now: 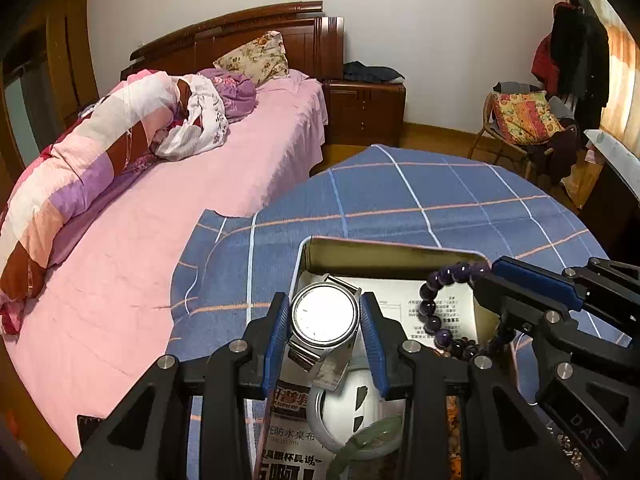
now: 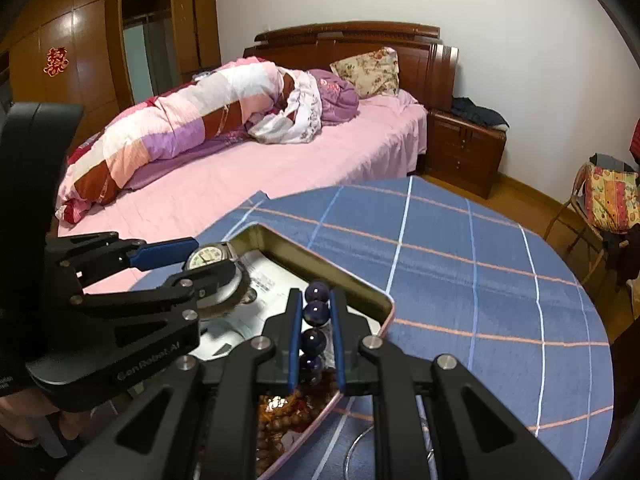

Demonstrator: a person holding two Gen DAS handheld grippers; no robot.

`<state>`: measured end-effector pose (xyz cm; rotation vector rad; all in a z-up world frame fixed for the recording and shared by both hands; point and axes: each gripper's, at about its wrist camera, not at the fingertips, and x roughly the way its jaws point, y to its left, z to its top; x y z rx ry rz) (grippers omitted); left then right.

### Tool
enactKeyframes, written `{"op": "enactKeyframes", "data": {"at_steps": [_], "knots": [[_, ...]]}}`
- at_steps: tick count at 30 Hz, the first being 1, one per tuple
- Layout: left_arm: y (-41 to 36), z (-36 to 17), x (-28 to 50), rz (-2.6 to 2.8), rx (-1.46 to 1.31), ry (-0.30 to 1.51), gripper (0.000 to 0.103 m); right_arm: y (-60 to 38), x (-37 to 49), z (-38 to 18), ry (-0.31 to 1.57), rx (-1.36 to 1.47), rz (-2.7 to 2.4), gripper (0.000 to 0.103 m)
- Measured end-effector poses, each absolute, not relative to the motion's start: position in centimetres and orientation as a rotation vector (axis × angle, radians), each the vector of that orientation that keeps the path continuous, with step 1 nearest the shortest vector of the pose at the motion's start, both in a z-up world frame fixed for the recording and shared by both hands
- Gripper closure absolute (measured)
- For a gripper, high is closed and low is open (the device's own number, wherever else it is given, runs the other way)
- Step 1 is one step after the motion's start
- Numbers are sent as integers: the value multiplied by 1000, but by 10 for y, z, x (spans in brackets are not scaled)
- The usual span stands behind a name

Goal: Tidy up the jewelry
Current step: 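Carry the watch with the left tool into the tin while the right tool drops the purple bracelet there, then move the right tool to the gold chain while the left tool moves to the silver bangle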

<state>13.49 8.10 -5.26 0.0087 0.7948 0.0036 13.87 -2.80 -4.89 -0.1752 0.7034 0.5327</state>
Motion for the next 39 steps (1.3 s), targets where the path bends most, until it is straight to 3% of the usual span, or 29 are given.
{"op": "enactKeyframes", "data": {"at_steps": [6, 10, 13, 15, 17, 22, 27, 39], "knots": [[83, -55, 134, -3, -1, 806, 63, -30, 138, -53, 725, -180, 520, 86], [85, -53, 132, 6, -5, 797, 46, -30, 141, -56, 742, -162, 531, 84], [87, -53, 130, 12, -16, 799, 43, -30, 140, -57, 748, -159, 541, 80], [90, -52, 128, 16, -32, 801, 42, -32, 139, -57, 749, -150, 543, 73], [93, -51, 124, 22, -48, 797, 40, -40, 136, -54, 740, -124, 546, 53], [95, -48, 109, 37, -59, 781, 38, -62, 128, -50, 745, -108, 525, 52], [89, -48, 101, 76, -55, 782, 37, -98, 119, -50, 754, -84, 472, 44], [49, -52, 70, 46, -19, 772, 37, -160, 84, -77, 846, -69, 391, 44]]}}
